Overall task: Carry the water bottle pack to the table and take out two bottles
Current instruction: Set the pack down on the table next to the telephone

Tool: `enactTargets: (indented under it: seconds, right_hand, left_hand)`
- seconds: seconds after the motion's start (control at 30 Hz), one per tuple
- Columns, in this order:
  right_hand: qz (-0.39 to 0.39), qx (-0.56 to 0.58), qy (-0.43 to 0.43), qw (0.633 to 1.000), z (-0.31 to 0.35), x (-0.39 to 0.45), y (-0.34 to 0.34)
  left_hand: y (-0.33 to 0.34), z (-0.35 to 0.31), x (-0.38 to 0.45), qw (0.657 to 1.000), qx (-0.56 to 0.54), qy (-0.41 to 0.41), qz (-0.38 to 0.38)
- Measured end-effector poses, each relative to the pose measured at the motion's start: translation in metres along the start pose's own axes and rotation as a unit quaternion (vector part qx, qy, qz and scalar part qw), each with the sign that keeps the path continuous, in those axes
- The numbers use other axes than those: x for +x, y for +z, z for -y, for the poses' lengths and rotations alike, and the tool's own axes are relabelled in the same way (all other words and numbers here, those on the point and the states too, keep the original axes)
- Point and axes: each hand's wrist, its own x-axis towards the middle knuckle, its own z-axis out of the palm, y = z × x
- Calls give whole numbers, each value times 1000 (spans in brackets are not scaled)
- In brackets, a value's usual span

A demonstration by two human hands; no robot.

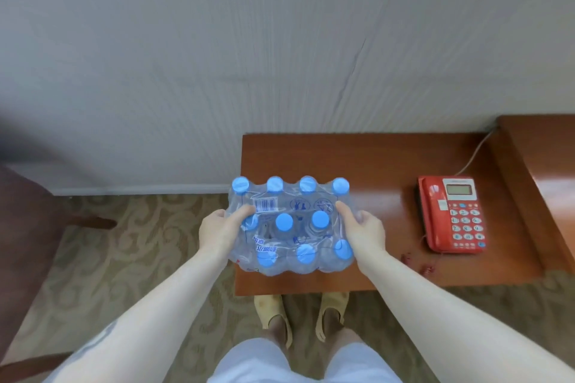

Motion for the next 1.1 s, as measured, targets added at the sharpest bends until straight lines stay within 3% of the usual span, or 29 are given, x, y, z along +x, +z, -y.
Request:
enactTargets:
  seconds: [0.3, 0.47, 0.57, 0.63, 0.7, 0.8, 0.87, 0.93, 1.03, 1.1]
  right_hand:
    - [48, -50, -7, 998, -18, 11, 5]
    - [86, -108, -6, 990, -18, 19, 4]
    - [89, -196, -16, 977, -14, 16, -4]
    - [30, -243, -65, 967, -8, 10, -9]
    - [-35, -241, -174, 954, -1, 0, -13]
    - [17, -251, -341, 906, 12, -12, -15]
    - [100, -332, -386, 855, 19, -15, -13]
    - [149, -411, -397, 807, 23, -16, -9]
    - [159, -465, -378, 785, 24, -15, -2]
    - [157, -503, -390, 755, 24, -13, 2]
  left_hand:
    - [-4, 23, 13, 1000, 20, -17, -7]
    - [-6, 19, 13, 997, 74, -14, 33]
    - [2, 18, -3, 992, 121, 22, -29]
    - [9, 20, -16, 968, 169, 131, -133]
    - [15, 21, -27, 909, 228, 305, -170]
    - [24, 16, -37, 823, 318, 467, -66]
    - [29, 10, -39, 802, 370, 468, 35]
    - [33, 5, -35, 793, 413, 441, 74]
    - [37, -4, -25, 790, 468, 382, 99]
    - [39, -9, -20, 770, 503, 376, 115]
